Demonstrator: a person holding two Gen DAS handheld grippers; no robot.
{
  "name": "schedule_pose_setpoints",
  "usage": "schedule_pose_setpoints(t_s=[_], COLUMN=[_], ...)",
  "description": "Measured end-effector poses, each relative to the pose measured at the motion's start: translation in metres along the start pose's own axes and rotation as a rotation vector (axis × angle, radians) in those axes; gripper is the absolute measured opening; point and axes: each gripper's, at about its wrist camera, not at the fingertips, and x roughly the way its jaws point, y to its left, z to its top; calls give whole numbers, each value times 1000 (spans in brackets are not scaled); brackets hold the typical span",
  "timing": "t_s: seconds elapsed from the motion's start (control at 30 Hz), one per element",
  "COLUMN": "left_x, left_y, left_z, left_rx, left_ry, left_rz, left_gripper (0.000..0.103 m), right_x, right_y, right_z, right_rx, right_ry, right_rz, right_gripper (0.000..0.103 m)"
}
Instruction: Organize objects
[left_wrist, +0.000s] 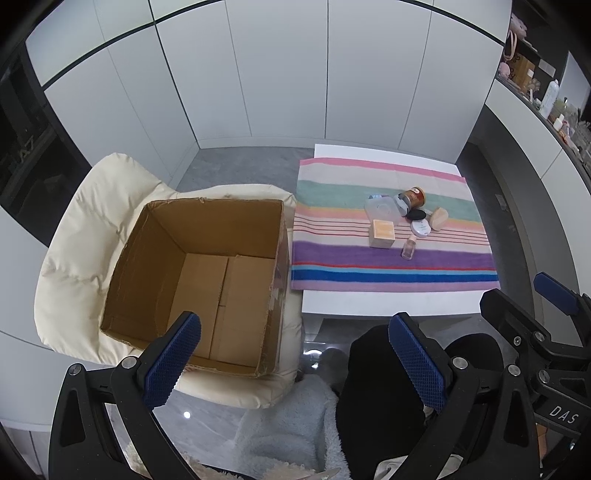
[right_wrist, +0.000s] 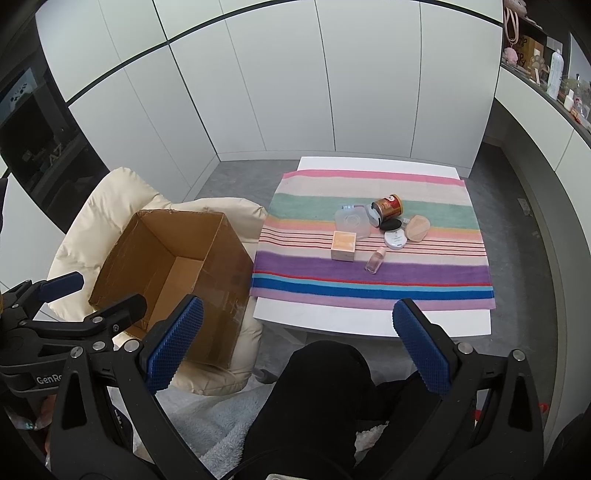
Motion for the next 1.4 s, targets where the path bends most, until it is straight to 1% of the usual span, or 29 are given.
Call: schedule_pose_setpoints(t_s=[0.47, 0.6, 0.77, 0.93, 1.13, 1.33, 1.4], left_x=[0, 3, 4, 11, 28, 49, 52], left_y=[-2, -6, -17, -32, -57, -88, -98], left_z=[1, 1, 3, 6, 11, 20, 23], left_rx=[4, 2, 2, 4, 17, 44, 52], left_ry=[-1, 6, -12, -10, 14, 54, 50], left_rz=[8, 8, 23, 5, -16, -77, -85], left_gripper=[102, 102, 102, 102, 102, 102, 102], right_x=[2, 2, 3, 5, 11, 17, 19], right_y=[-1, -4, -12, -28, -53, -84, -94], right_z=[-1, -2, -3, -2, -2, 1, 2], right_rx=[0, 1, 8, 27, 42, 42, 47], right_ry=[7, 11, 8, 9, 13, 26, 27], right_rz=[4, 7, 3, 5, -19, -36, -42], right_gripper=[103, 103, 103, 103, 103, 103, 103])
